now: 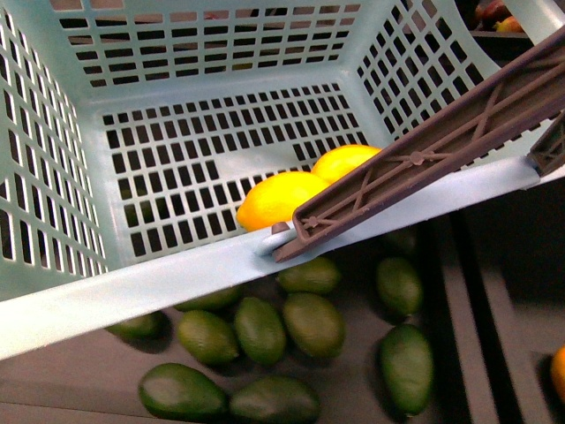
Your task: Pick lemon and mango into basket
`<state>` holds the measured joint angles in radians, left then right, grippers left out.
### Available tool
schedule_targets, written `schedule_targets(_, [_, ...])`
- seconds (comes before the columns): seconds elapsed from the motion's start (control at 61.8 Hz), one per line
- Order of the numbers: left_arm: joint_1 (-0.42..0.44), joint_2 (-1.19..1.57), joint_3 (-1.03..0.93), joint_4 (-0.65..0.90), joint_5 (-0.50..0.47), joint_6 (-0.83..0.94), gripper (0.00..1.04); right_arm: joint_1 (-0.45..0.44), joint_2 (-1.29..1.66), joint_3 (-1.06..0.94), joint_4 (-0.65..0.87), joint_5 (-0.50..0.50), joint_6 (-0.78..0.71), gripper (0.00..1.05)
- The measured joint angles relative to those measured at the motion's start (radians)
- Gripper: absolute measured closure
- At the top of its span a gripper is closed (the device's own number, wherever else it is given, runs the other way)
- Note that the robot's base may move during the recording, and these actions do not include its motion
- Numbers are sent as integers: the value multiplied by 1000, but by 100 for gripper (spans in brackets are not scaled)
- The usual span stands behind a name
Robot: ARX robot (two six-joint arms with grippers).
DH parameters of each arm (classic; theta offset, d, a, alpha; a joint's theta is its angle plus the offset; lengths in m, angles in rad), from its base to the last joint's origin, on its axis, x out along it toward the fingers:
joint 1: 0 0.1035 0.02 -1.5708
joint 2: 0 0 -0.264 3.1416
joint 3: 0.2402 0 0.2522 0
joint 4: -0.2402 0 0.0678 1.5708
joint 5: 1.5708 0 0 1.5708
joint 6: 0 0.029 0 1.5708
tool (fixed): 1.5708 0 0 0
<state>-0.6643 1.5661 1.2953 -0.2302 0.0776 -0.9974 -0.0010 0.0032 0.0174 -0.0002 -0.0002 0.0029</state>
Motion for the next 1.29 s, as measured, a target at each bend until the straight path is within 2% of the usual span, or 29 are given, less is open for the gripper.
schedule_targets(0.986, [0,0,0,0,16,5,99,0,0,0,-1,-5,0,9])
schedule_targets(1.293, [15,-1,0,0,-12,23,99,0,0,0,-1,-3,0,9])
